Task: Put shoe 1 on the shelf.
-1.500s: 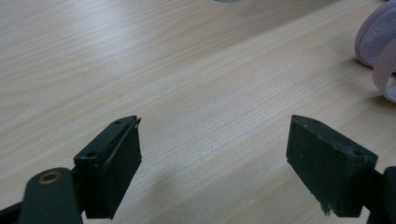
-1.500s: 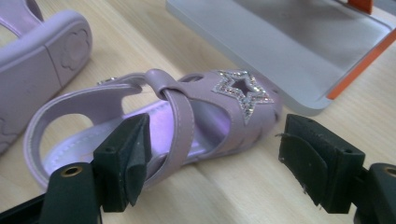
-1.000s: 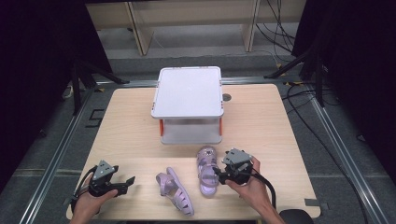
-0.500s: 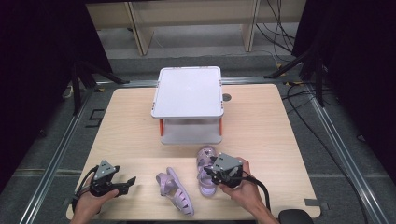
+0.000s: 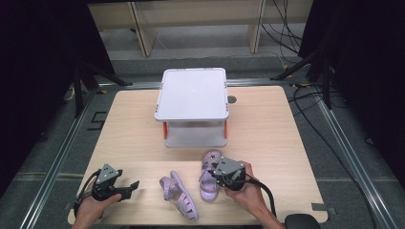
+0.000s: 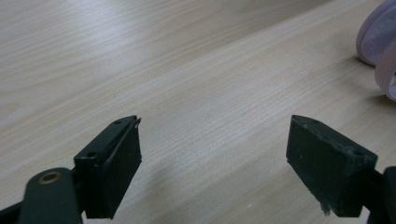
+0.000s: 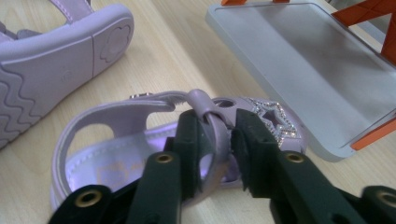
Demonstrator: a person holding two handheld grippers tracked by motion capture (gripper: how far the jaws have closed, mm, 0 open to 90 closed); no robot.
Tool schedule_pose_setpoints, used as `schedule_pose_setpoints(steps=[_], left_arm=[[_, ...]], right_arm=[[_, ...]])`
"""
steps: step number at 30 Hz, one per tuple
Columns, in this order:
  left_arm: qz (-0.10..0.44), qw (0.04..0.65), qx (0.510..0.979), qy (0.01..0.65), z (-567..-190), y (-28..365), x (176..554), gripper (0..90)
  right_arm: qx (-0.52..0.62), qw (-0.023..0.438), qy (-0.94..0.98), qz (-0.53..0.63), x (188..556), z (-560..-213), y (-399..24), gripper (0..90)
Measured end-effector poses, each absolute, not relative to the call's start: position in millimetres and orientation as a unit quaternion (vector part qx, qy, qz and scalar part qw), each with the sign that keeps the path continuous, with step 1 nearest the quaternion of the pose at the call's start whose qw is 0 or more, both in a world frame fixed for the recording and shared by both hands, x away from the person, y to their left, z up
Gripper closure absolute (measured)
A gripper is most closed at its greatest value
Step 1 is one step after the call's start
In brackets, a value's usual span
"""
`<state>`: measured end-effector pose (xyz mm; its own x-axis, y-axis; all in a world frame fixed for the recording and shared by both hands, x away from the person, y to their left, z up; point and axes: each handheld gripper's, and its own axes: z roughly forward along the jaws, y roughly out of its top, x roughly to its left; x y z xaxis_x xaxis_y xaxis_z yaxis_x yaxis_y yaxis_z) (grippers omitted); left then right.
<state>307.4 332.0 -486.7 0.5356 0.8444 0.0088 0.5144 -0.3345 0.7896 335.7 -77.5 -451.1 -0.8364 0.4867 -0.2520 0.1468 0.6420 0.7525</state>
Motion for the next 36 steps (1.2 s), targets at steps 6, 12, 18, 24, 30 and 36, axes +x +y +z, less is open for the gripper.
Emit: schedule_pose_setpoints(steps=[6,12,18,24,30,36], left_arm=[[0.218,0.388,0.788,0.426,-486,333,306,17.5],[0.22,0.391,0.786,0.425,-485,333,307,17.4],[0.221,0.389,0.786,0.426,-485,333,307,17.5],[0.221,0.386,0.787,0.426,-486,334,307,17.5],[0.224,0.381,0.789,0.426,-486,336,308,17.5],[0.22,0.383,0.787,0.431,-487,336,307,17.5]], right_arm=[[0.203,0.202,0.868,0.405,342,-448,-91,78.5],[0.209,0.196,0.858,0.426,343,-441,-101,80.4],[0.197,0.207,0.85,0.443,341,-426,-106,80.8],[0.179,0.217,0.845,0.456,339,-403,-106,81.1],[0.168,0.218,0.838,0.471,342,-385,-103,81.1],[0.155,0.222,0.83,0.488,344,-361,-97,81.1]])
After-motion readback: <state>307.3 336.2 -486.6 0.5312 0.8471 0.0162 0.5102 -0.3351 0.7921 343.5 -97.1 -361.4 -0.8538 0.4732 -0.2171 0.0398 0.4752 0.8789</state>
